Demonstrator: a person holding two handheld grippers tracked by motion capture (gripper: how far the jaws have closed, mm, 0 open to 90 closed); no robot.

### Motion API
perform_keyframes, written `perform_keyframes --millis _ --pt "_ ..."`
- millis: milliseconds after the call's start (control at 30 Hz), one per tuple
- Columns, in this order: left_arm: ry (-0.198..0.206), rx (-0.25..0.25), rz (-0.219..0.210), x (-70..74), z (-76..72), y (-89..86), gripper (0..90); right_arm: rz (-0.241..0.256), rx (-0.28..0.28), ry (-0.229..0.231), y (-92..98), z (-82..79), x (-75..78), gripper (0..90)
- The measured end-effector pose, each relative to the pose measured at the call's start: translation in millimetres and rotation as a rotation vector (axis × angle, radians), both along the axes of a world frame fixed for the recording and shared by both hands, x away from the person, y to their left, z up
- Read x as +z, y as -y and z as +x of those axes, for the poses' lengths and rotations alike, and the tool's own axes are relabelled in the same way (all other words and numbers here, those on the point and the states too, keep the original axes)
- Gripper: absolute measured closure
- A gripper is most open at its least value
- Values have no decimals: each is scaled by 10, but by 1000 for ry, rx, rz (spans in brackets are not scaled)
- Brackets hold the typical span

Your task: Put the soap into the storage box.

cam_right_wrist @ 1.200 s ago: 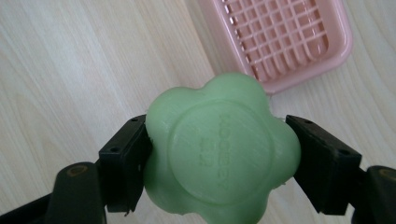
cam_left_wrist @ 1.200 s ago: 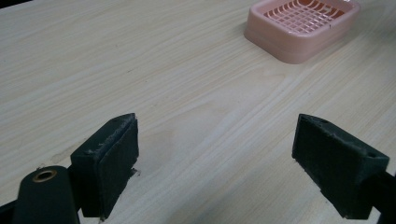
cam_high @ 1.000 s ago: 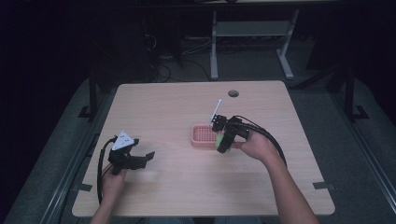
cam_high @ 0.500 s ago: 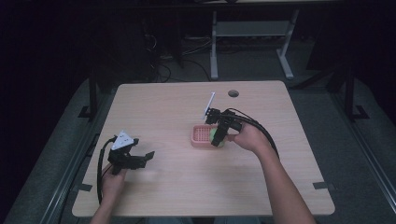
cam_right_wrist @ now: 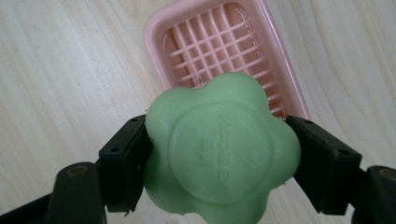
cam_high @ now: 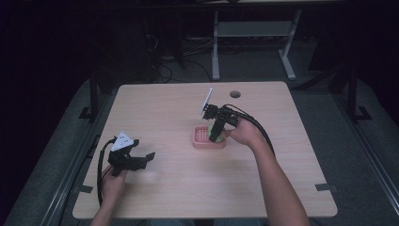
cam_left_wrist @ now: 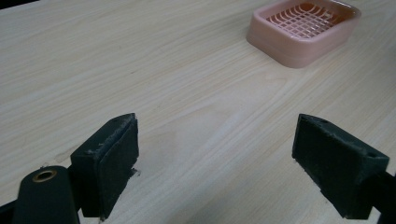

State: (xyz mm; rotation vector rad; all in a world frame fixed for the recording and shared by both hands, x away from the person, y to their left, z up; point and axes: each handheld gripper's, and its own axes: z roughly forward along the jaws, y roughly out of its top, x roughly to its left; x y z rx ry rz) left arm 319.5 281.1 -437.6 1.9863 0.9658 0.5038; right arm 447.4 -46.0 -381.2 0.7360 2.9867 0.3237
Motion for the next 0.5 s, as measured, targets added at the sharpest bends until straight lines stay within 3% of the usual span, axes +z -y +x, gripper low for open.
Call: perform_keyframes --millis 500 --pt "1 3 -3 7 -3 -28 144 7 -25 -29 -47 161 -146 256"
